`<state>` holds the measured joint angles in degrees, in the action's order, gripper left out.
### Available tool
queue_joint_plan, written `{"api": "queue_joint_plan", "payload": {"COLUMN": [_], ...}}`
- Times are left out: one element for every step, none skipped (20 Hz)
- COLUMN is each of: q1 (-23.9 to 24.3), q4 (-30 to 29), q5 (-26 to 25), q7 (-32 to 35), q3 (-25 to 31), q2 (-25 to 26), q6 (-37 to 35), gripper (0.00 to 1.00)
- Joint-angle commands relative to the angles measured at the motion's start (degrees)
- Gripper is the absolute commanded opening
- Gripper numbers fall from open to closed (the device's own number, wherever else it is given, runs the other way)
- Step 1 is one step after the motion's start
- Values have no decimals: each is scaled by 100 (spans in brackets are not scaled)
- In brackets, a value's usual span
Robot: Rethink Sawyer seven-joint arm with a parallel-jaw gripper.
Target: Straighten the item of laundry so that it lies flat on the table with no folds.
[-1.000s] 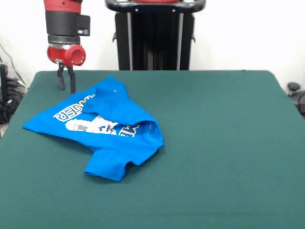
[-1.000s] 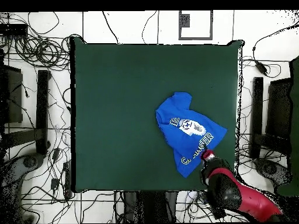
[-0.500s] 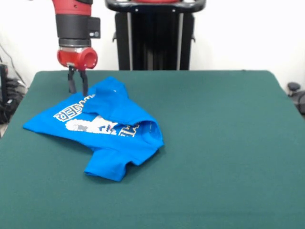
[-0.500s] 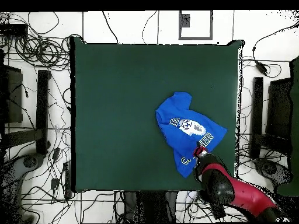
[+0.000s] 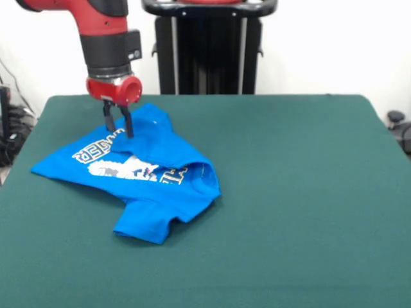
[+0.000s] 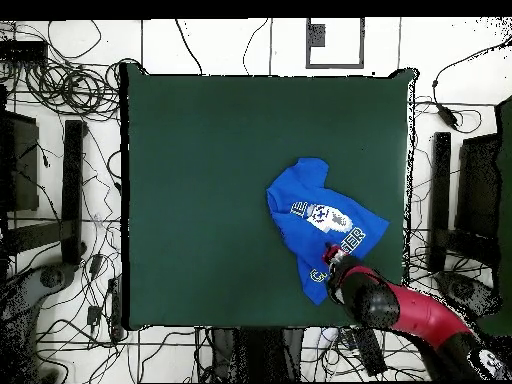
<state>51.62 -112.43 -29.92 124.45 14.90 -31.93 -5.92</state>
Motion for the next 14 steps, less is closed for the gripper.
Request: {"api": "queue_joint_plan", "payload": {"q1": [-386, -376, -359, -371, -358, -372, -379, -402, -387, -389, -371, -353, -332, -307], "q4": [976, 1030, 1056, 1068, 1094, 1119, 1148, 1170, 1169, 1158, 1134, 1110, 1094, 1050], "q5": [60, 65, 25, 20, 32, 65, 77, 95, 124, 149, 153, 157, 170, 177], "q7": [-530, -550, -585, -505, -499, -440, -431, -362, -349, -275, -245, -214, -223, -206], "q3": [831, 882, 934, 939, 978, 987, 1018, 1022, 1062, 1065, 1081, 1096, 1124, 1140], "q2": [711, 761, 796, 821, 873, 904, 937, 947, 968, 984, 990, 995, 998, 999], "q6": [-1016, -1098, -1117, -1037, -1075, -1082, -1115, -1076, -1113, -1070, -1036, -1003, -1034, -1027], "gripper": [100, 100, 100, 100, 100, 100, 100, 100, 100, 100, 100, 100, 100, 100]}}
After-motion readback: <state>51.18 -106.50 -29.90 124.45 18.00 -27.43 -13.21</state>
